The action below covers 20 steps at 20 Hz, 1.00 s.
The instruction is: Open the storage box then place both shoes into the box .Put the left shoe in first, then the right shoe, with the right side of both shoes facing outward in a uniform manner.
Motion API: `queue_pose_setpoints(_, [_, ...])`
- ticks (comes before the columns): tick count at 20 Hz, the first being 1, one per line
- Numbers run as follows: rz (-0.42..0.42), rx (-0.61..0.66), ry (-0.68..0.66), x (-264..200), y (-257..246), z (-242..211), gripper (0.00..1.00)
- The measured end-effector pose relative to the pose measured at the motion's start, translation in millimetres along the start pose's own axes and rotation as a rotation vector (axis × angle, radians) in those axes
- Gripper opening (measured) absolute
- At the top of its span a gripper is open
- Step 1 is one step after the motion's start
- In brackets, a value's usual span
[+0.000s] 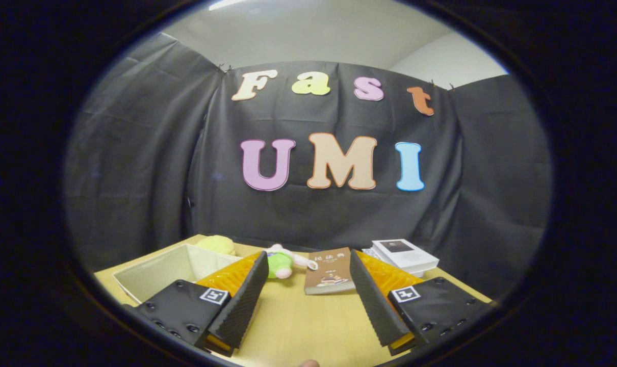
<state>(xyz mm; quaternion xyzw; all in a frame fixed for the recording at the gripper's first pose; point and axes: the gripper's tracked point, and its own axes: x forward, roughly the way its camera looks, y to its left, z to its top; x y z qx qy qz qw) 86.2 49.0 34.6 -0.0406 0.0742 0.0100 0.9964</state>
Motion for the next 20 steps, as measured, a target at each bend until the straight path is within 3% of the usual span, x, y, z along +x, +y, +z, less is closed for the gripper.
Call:
queue_pose_setpoints(5, [-0.018, 0.025, -0.009, -17, -28, -21, 1.00])
queue_pose_setpoints(10, [-0.007, 0.149, -0.056, -41, -44, -37, 1.00])
queue_pose_setpoints(20, [-0.023, 0.147, -0.082, -71, -56, -54, 1.00])
